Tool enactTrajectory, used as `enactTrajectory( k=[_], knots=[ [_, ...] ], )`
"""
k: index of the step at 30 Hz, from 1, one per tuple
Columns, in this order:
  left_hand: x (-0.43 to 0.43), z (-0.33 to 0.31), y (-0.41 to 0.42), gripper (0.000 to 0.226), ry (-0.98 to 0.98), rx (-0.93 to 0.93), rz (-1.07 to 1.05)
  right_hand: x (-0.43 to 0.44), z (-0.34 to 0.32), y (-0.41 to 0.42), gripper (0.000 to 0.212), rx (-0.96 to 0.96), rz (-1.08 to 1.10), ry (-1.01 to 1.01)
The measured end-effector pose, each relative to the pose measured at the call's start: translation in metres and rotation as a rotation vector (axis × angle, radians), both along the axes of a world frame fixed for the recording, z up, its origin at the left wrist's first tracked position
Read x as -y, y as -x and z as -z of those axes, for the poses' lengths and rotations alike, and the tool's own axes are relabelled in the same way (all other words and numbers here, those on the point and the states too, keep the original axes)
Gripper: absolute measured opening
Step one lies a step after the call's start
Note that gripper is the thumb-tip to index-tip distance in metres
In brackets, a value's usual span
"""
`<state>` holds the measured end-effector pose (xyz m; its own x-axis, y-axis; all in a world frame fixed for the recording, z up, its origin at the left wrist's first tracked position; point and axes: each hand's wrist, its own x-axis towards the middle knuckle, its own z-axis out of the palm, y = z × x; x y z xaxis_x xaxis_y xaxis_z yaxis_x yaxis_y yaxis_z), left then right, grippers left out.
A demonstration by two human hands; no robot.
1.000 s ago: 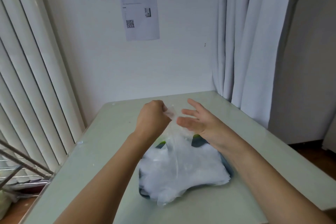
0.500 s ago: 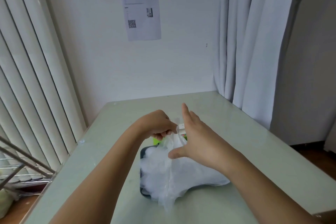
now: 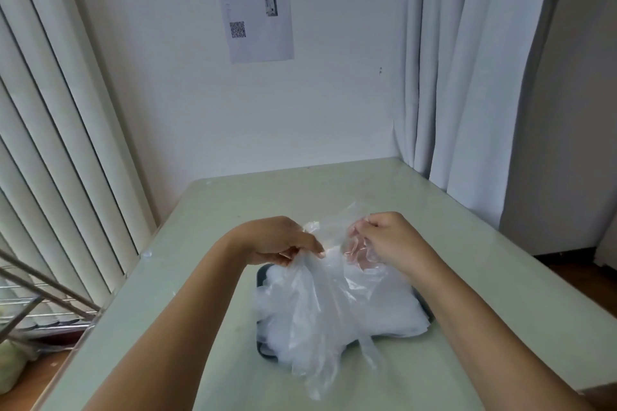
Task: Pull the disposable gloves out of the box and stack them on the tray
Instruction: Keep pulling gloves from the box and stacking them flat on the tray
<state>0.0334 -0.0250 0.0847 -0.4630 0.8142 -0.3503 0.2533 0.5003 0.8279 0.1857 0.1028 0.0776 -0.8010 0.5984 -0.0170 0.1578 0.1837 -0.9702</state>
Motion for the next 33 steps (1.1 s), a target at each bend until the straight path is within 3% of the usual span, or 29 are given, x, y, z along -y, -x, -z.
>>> enactTrajectory(
  k=[2,4,7,11,14,17,21,24,26,28,33],
  knots=[
    [-0.001,0.011,0.004,0.014,-0.053,0.050,-0.005,-0.007,0.010,-0.001,0.033,0.039,0.041,-0.035],
    [-0.004,0.021,0.004,0.016,-0.100,0.077,-0.011,-0.017,0.024,0.000,0.032,0.137,0.096,-0.218],
    [-0.013,0.036,0.000,0.018,-0.095,0.019,-0.050,-0.032,0.046,0.001,0.031,0.252,0.129,-0.322],
    [-0.025,0.062,0.007,0.019,0.057,-0.233,-0.122,-0.045,0.073,0.001,0.027,0.400,0.144,-0.413],
    [-0.030,0.078,0.010,0.014,0.143,-0.389,-0.124,-0.049,0.088,-0.002,0.025,0.393,0.165,-0.332],
    [-0.031,0.085,0.012,0.029,0.233,-0.551,-0.144,-0.053,0.095,-0.002,0.023,0.416,0.185,-0.331],
    [-0.026,0.075,0.001,0.042,0.445,-0.973,-0.168,-0.058,0.096,-0.002,0.025,0.520,0.165,-0.453],
    [-0.026,0.065,-0.018,0.046,0.274,-1.191,-0.195,-0.059,0.098,-0.002,0.025,0.540,0.168,-0.425],
    [-0.030,0.066,-0.034,0.046,0.048,-1.168,-0.108,-0.060,0.099,-0.001,0.017,0.530,0.167,-0.415],
    [-0.035,0.073,-0.054,0.043,-0.073,-1.028,0.007,-0.061,0.100,0.000,0.021,0.533,0.165,-0.428],
    [-0.041,0.114,-0.078,0.052,0.173,-0.882,0.358,-0.062,0.103,0.000,0.025,0.528,0.169,-0.487]
  ],
)
